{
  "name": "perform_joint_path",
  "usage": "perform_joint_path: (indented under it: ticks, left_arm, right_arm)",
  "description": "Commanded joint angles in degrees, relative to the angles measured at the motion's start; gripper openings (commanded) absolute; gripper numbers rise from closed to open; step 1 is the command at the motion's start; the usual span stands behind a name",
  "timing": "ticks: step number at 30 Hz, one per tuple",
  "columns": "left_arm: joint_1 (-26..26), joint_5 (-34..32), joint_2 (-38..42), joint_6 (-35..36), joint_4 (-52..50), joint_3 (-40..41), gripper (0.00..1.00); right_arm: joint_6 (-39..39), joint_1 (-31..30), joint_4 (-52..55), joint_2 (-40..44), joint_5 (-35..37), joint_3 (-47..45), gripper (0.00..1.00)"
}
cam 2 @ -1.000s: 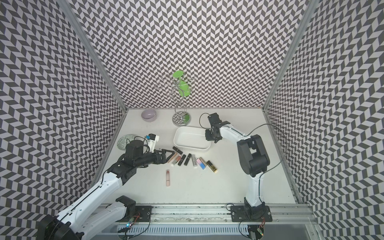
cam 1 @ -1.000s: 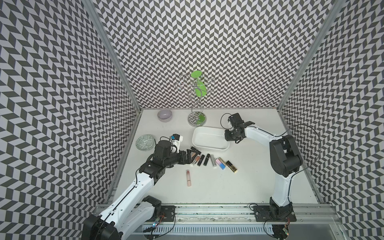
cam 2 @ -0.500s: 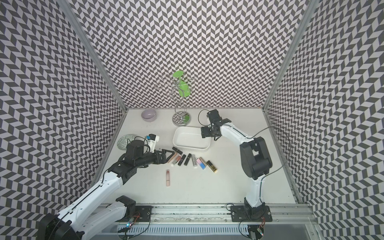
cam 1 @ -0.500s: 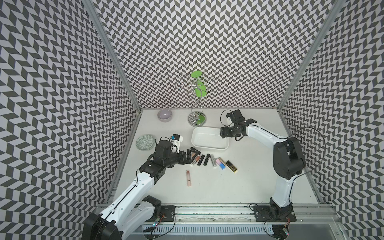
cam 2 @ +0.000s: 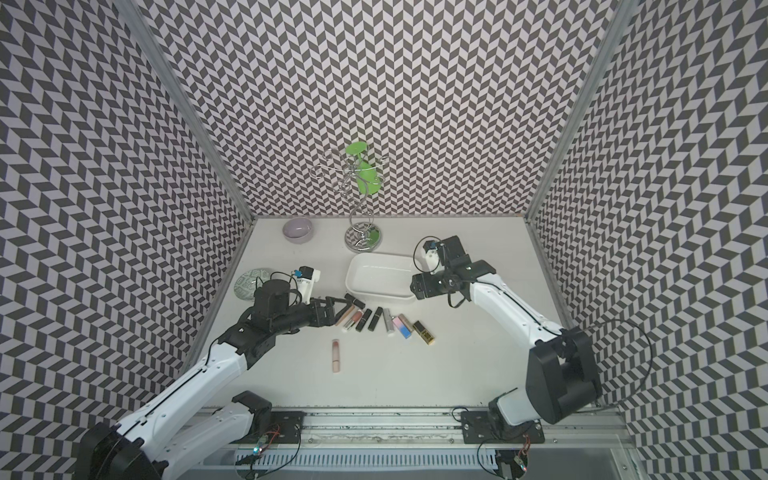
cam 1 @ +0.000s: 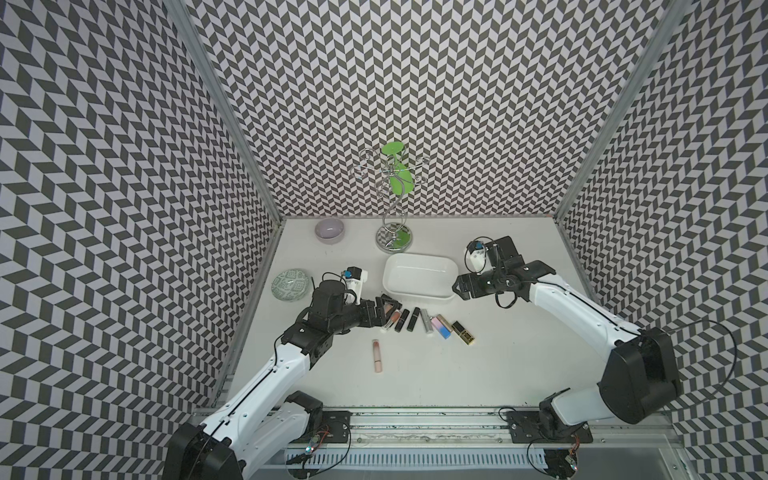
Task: Put the lipstick into the storage box
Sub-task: Move the storage box to the center of the board, then pick up the lipstick at the center of the board.
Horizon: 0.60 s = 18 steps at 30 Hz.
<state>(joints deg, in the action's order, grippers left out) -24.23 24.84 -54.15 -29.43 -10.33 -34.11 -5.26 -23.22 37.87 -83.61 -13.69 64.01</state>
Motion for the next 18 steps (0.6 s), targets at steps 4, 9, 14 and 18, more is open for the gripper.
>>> perform_joint_path:
  ticks: [4, 9, 14, 18]
  left_arm:
    - [-1.6, 0.3, -1.1, 0.4, 2.4, 0.3, 0.99]
    - [-1.7, 0.3, -1.2, 0.6, 2.2, -0.1, 0.99]
    - [-1.7, 0.3, -1.1, 0.5, 1.8, -0.1, 0.99]
    - [-1.7, 0.2, -0.7, 0.4, 1.5, 0.0, 0.99]
  right_arm:
    - [3.0, -0.4, 7.5, -1.4, 0.6, 0.2, 0.83]
    - [0.5, -3.1, 5.8, -2.4, -0.3, -5.0, 0.82]
    - [-2.4, -4.8, 3.9, -3.4, -0.6, -7.5, 0.80]
    - [-4.6, -5.7, 2.5, -4.9, -1.4, -9.7, 0.78]
